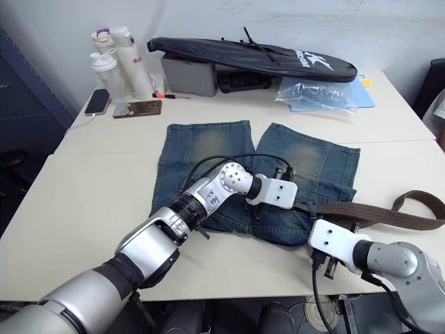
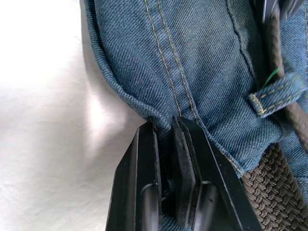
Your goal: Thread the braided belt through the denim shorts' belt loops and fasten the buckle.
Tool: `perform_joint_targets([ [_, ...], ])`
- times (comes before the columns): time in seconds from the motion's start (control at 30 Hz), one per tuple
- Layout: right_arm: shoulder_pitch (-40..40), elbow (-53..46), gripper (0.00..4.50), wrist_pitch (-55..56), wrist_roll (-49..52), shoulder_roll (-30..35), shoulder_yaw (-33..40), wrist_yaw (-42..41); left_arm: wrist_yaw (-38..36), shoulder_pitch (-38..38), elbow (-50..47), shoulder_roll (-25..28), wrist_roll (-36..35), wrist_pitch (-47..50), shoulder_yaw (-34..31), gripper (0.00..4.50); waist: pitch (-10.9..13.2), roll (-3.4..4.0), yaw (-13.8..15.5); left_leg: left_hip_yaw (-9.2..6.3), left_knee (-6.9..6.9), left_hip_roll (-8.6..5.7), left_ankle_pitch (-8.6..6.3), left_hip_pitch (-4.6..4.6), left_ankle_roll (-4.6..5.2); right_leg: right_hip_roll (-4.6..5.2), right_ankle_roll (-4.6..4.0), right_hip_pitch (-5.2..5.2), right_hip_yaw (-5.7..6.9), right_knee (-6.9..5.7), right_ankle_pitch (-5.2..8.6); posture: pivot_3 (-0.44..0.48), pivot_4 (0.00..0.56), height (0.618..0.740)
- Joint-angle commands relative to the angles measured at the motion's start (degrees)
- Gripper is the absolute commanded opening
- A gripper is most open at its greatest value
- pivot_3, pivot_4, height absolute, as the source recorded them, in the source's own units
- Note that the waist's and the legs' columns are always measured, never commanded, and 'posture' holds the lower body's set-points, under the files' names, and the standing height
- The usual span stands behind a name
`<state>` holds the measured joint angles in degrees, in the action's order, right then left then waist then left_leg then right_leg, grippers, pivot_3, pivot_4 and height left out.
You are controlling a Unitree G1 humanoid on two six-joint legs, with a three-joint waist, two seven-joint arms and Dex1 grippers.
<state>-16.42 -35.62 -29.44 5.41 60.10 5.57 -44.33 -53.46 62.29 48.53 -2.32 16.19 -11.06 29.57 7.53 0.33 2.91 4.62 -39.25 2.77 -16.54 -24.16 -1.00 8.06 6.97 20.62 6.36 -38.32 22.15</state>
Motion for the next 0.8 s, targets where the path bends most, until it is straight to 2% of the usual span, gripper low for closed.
perform_joint_targets([
  [0.03, -1.0, -0.1, 0.0, -1.8, -0.9, -0.3, 0.8, -0.2, -5.5, 0.9, -10.2, 2.7, -3.6, 5.6, -3.0, 0.08, 0.0, 0.0, 0.0, 0.0, 0.0, 0.0, 0.0, -0.01, 0.0, -0.01, -0.01, 0.01, 0.0, -0.01, 0.0, 0.0, 0.15, 0.645],
  [0.37, 0.1, 0.5, 0.0, -3.4, -0.3, -0.6, 0.2, -0.5, -11.9, -6.2, -27.8, 15.1, -5.1, 15.9, -4.0, 0.08, 0.0, 0.04, -0.1, -0.03, 0.02, 0.0, 0.01, 0.04, -0.01, -0.02, -0.04, 0.0, -0.02, -0.15, 0.02, 0.0, 0.15, 0.645],
  [0.57, 1.0, 1.4, 0.0, -3.1, -0.6, -0.5, -0.8, -1.1, -11.7, -8.8, -32.7, 18.6, -5.1, 19.5, -4.0, 0.08, 0.0, 0.0, -0.1, -0.1, -0.08, -0.05, 0.0, 0.03, 0.01, 0.01, -0.03, -0.11, -0.02, -0.17, 0.02, 0.0, 0.15, 0.645],
  [0.67, 1.8, 1.7, 0.0, -3.1, -0.6, -0.4, -1.3, -1.3, -10.4, -9.5, -33.9, 16.0, -8.4, 24.0, -6.2, 0.08, 0.0, 0.0, -0.1, -0.09, -0.07, -0.03, 0.0, 0.05, 0.01, 0.0, -0.03, -0.09, -0.03, -0.21, 0.02, 0.0, 0.15, 0.645],
  [0.73, 2.1, 1.7, 0.0, -3.1, -0.6, -0.3, -1.4, -1.5, -11.8, -9.7, -35.9, 14.0, -12.9, 29.5, -8.2, 0.82, 0.0, 0.0, -0.1, -0.08, -0.06, -0.01, 0.0, 0.05, 0.0, -0.02, -0.03, -0.08, -0.02, -0.23, 0.02, 0.0, 0.15, 0.645],
  [0.8, 2.3, 1.5, 0.0, -3.3, -0.4, -0.2, -1.2, -1.9, -13.7, -9.3, -37.4, 14.4, -15.0, 32.2, -9.0, 1.54, 0.0, -0.02, -0.1, -0.1, -0.08, -0.01, 0.01, 0.04, 0.01, -0.02, -0.03, -0.09, -0.03, -0.24, 0.02, 0.0, 0.15, 0.645],
])
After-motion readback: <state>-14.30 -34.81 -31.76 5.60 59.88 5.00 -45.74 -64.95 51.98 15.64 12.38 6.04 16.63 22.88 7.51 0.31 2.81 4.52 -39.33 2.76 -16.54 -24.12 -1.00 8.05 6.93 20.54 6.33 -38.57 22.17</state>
